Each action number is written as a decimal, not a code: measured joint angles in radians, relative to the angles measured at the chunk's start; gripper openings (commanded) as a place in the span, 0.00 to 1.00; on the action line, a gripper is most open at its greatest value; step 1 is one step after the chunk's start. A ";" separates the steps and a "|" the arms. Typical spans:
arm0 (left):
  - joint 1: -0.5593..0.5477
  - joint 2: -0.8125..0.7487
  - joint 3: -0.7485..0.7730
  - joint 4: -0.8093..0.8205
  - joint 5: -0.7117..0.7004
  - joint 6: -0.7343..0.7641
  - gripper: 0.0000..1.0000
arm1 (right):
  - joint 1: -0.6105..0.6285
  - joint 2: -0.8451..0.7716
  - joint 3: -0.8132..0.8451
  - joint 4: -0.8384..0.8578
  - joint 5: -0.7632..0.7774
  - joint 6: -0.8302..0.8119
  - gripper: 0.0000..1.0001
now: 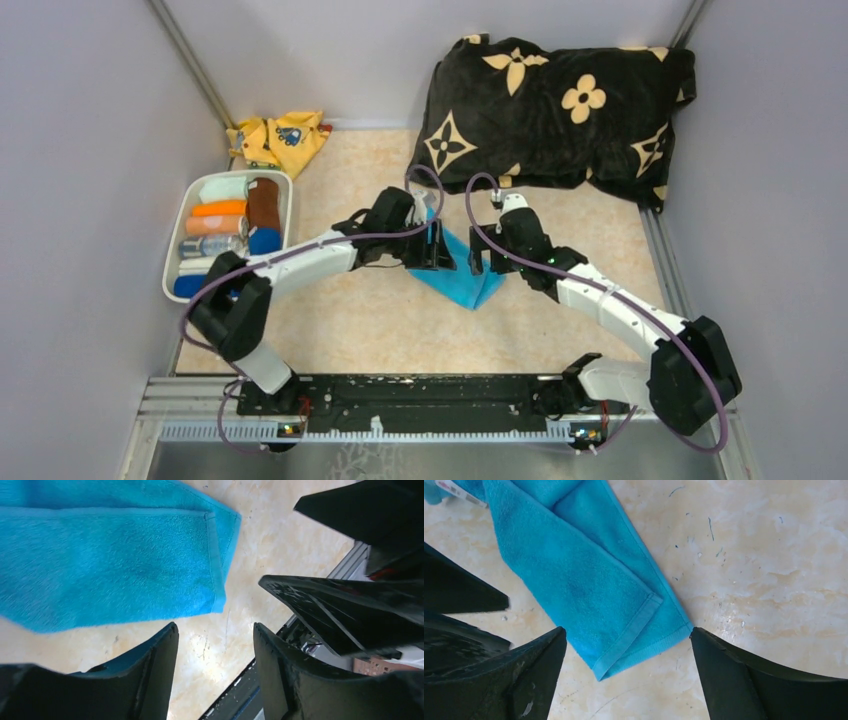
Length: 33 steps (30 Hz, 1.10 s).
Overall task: Roll the towels
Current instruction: Move the towel to the center of the board, then flatten out the towel at the center of the board.
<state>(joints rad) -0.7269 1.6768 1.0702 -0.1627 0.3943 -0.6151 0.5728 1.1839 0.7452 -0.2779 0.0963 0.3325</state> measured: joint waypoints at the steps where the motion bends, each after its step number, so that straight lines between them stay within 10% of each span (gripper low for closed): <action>1: 0.004 -0.028 -0.009 0.000 -0.009 -0.002 0.66 | 0.000 -0.006 -0.006 -0.002 -0.001 0.000 0.92; 23: 0.306 -0.027 0.039 -0.147 -0.112 0.113 0.70 | -0.045 0.258 0.051 -0.037 -0.093 0.011 0.39; 33: 0.320 0.003 0.046 -0.172 -0.112 0.124 0.70 | -0.046 0.358 0.074 -0.002 -0.071 0.048 0.39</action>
<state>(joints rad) -0.4072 1.6794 1.1160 -0.3347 0.2825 -0.4908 0.5270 1.5417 0.8196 -0.2794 0.0250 0.3801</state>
